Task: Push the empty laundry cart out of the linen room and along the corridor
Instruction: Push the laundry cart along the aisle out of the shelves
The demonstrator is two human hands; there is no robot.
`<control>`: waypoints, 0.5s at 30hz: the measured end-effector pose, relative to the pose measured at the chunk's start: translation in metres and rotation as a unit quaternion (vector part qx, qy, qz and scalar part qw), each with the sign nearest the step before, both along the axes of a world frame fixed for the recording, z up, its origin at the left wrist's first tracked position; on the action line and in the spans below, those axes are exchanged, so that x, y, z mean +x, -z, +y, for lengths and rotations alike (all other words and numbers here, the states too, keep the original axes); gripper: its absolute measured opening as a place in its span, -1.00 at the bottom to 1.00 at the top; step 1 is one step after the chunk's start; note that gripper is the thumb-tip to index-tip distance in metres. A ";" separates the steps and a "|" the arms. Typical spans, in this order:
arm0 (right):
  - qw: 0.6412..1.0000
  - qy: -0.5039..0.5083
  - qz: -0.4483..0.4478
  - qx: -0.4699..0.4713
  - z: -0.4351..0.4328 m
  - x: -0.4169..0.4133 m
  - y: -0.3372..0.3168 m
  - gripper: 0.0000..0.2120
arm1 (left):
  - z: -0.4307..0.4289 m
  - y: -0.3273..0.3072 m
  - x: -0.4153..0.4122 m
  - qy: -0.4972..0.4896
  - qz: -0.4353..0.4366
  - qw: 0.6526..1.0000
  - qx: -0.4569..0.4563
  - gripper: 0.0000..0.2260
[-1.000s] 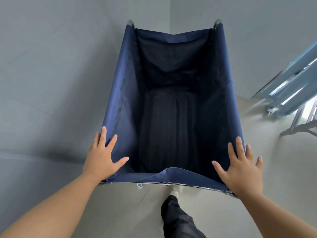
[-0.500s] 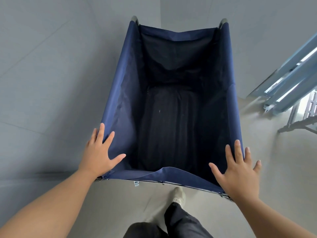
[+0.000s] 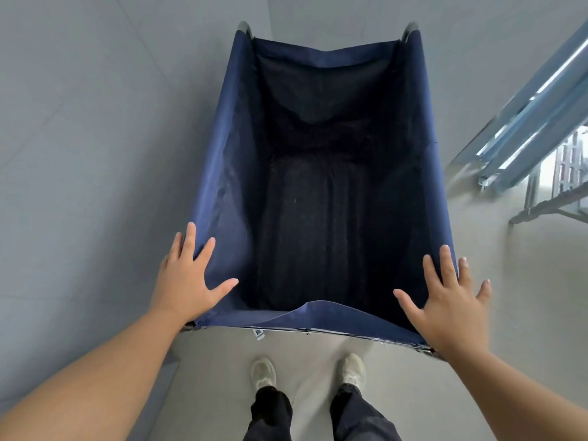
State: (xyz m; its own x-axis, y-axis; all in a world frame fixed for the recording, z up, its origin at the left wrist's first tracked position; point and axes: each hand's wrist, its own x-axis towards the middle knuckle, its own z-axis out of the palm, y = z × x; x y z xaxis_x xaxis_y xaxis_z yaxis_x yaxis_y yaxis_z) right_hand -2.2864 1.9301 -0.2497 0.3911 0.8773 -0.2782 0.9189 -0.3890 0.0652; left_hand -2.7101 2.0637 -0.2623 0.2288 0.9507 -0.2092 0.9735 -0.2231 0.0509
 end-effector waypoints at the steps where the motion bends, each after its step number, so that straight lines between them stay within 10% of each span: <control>1: 1.000 0.004 -0.002 0.005 0.003 -0.004 0.001 -0.19 | 0.007 0.000 -0.003 0.003 -0.001 1.000 0.000 -0.08; 15: 0.998 0.053 -0.012 0.028 0.049 -0.048 0.005 -0.15 | 0.093 0.003 -0.036 0.050 -0.015 0.999 0.001 -0.05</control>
State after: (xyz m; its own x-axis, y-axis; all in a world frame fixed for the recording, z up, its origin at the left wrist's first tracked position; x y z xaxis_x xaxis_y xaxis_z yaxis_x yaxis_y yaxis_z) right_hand -2.3345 1.9790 -0.2551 0.4887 0.8447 -0.2183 0.8708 -0.4877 0.0622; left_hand -2.7459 2.1571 -0.2656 0.3288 0.9231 -0.1994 0.9444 -0.3192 0.0792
